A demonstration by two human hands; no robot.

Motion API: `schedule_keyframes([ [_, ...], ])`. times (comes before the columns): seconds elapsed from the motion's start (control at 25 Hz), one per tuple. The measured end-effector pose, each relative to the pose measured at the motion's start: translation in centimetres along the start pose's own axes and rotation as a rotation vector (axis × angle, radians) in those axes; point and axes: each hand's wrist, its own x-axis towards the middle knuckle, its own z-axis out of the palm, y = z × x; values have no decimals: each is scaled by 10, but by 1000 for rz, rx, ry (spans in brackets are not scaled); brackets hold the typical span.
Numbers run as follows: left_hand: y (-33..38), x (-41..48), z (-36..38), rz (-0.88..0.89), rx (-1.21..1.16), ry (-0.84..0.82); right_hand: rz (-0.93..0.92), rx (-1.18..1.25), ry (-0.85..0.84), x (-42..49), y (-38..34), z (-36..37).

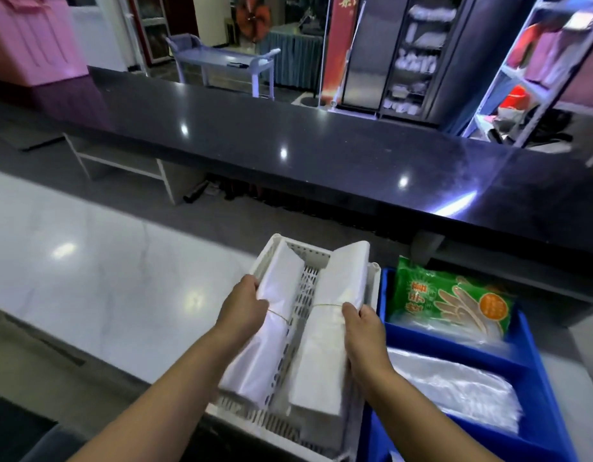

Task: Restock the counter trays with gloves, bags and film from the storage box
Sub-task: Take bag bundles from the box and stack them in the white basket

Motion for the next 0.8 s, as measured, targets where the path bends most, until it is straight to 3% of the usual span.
schedule_keyframes([
  [0.12, -7, 0, 12, 104, 354, -4, -31, -43, 28, 5, -5, -6],
  [0.24, -19, 2, 21, 414, 781, 73, -33, -80, 15, 5, -4, -3],
  [0.32, -26, 8, 23, 589, 863, -40, -26, -87, 8, 4, -2, 0],
  [0.4, -32, 12, 23, 622, 906, -229, -13, -66, 13, 5, -2, 2],
  [0.52, -38, 14, 19, 602, 985, -262, 17, -25, -15, 6, -6, 2],
  [0.6, -31, 11, 19, 572, 849, -235, 21, 6, -38, 6, -7, 3],
  [0.68, -13, 6, 19, 414, 354, -214, 8, 37, -61, 5, -9, 6],
  [0.76, 4, 0, 16, 138, -207, -335, -15, 101, -130, -1, -13, 14],
  [0.8, 11, -3, 13, 51, -379, -386, -20, 139, -170, -4, -15, 19],
])
